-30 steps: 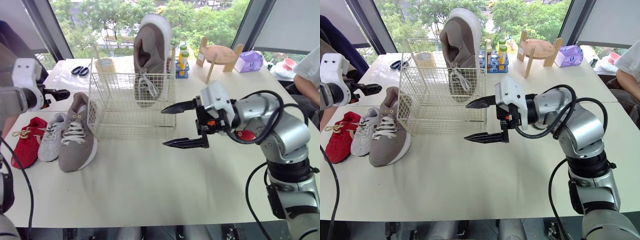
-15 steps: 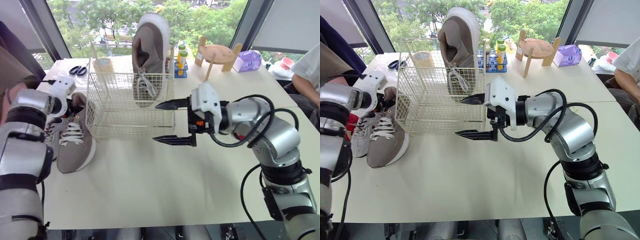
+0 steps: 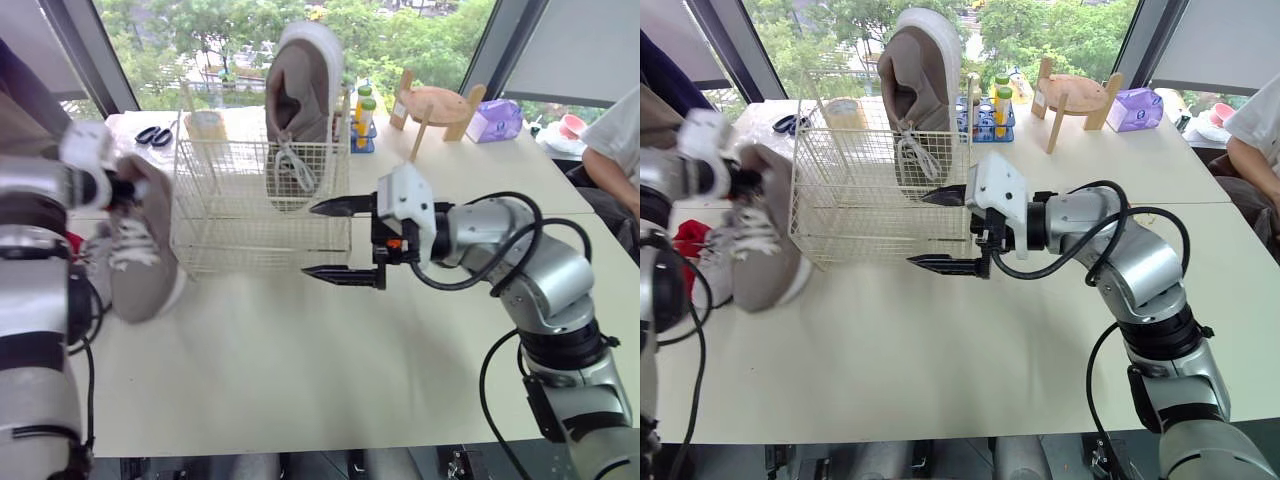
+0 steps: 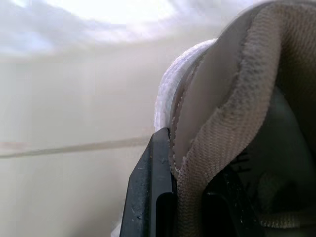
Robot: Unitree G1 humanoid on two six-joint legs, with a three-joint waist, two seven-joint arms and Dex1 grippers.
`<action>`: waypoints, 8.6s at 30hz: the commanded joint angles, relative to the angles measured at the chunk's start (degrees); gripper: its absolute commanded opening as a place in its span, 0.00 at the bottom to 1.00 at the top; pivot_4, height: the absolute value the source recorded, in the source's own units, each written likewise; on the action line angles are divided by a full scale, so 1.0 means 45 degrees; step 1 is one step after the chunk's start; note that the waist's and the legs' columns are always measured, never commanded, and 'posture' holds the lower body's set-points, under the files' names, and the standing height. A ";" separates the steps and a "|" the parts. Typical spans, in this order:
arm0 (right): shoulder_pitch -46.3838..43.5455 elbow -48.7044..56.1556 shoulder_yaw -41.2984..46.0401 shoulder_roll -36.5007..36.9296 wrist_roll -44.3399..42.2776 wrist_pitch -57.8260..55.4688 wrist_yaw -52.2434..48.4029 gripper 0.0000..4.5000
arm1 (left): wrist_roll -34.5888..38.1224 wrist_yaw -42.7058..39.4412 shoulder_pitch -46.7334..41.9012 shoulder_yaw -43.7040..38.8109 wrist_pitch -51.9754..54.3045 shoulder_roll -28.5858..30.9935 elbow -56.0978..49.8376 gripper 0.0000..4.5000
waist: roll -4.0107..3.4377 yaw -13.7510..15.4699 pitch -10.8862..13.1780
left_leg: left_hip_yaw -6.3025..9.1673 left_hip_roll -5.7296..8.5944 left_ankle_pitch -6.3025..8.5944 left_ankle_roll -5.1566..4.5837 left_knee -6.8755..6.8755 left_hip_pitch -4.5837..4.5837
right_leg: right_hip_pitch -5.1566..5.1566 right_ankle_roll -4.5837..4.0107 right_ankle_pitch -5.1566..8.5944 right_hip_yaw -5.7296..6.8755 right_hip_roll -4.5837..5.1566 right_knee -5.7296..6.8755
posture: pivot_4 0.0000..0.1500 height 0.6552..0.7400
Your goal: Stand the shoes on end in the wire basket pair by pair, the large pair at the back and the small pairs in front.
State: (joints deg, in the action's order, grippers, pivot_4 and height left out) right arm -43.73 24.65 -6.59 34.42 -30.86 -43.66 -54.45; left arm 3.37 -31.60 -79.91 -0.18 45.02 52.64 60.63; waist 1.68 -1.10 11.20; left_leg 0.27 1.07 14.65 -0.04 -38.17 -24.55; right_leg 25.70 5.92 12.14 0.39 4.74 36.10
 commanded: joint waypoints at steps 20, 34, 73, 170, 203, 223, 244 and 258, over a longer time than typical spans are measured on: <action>-0.2118 -0.1262 0.2098 -0.0227 -0.2080 -0.0376 0.0993 1.00 | 0.0699 0.6397 -0.0982 -0.3849 -1.1379 -0.5145 -0.5328 0.01 | 0.0025 0.0376 -0.0017 | -0.0021 0.0050 -0.0013 0.0020 -0.0020 0.0062 | -0.0057 0.0004 -0.0006 0.0011 0.0056 0.0009 | 1.00 1.00; -0.1570 -0.0308 0.2539 -0.0052 -0.2709 -0.1167 0.2431 1.00 | -0.0463 0.6516 0.1312 -0.2306 -1.2970 -0.6953 -0.3556 0.01 | 0.0025 0.0379 -0.0017 | -0.0028 0.0052 -0.0012 0.0012 -0.0019 0.0058 | -0.0061 0.0008 -0.0009 0.0013 0.0055 0.0009 | 1.00 1.00; 0.5741 -0.2247 0.4240 -0.3280 0.3118 0.4286 0.9545 1.00 | 1.4072 0.4367 1.4655 -0.4697 0.3366 -0.7805 -2.2875 0.98 | -0.0073 0.0329 -0.0085 | -0.0003 0.0032 0.0003 -0.0001 0.0006 0.0266 | -0.0260 -0.0001 0.0002 -0.0037 0.0059 -0.0046 | 1.00 1.00; -0.1996 -0.3212 0.6633 -0.3010 -0.7766 0.0446 0.5563 1.00 | 2.1631 0.6533 0.6951 -0.5986 -0.1016 -0.6445 -1.5894 0.07 | -0.0193 0.0104 -0.0026 | -0.0008 0.0011 0.0017 -0.0014 0.0068 0.0230 | -0.0248 -0.0002 -0.0008 -0.0053 0.0100 -0.0185 | 1.00 1.00; -0.2430 -0.3432 0.4525 -0.8224 -0.8138 0.3211 1.0029 0.27 | 1.7367 0.5754 0.9256 -0.3013 -0.2279 -0.8558 -1.7860 0.07 | -0.0201 0.0079 -0.0027 | -0.0010 0.0013 0.0019 -0.0035 0.0054 0.0226 | -0.0253 -0.0003 -0.0004 -0.0044 -0.0019 -0.0176 | 1.00 1.00; -0.2268 -0.3474 0.4781 -0.8462 -0.8687 0.3322 1.0514 0.90 | 1.8641 0.6169 0.8675 -0.3994 -0.2908 -0.8806 -1.7790 0.07 | -0.0201 0.0077 -0.0026 | -0.0002 0.0004 0.0021 -0.0038 0.0054 0.0222 | -0.0257 -0.0003 -0.0004 -0.0043 -0.0013 -0.0190 | 1.00 1.00; -0.1943 -0.3079 0.4341 -0.8437 -0.8761 0.3102 1.0183 0.28 | 1.7750 0.6006 0.9304 -0.3246 -0.2488 -0.8219 -1.7851 0.07 | -0.0202 0.0068 -0.0025 | -0.0003 0.0002 0.0022 -0.0040 0.0060 0.0223 | -0.0254 -0.0004 -0.0002 -0.0043 -0.0017 -0.0191 | 1.00 1.00; -0.3806 -0.5358 0.4724 -0.4220 -0.7408 0.2475 0.6002 0.24 | 1.6338 0.8070 1.3840 -0.3429 -0.1051 -0.5032 -2.1594 0.99 | -0.0217 0.0073 -0.0014 | -0.0005 -0.0002 0.0024 -0.0041 0.0074 0.0226 | -0.0250 -0.0044 0.0020 -0.0047 -0.0005 -0.0204 | 1.00 1.00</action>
State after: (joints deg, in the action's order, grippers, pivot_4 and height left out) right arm -59.21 1.54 14.68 13.16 -67.09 -33.77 -21.62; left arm 77.88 3.18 -18.16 -14.28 40.64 28.87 -32.12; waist 0.70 -0.77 11.14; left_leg 0.25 1.06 14.76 -0.24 -37.83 -23.53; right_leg 24.57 5.70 12.25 0.18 4.72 35.17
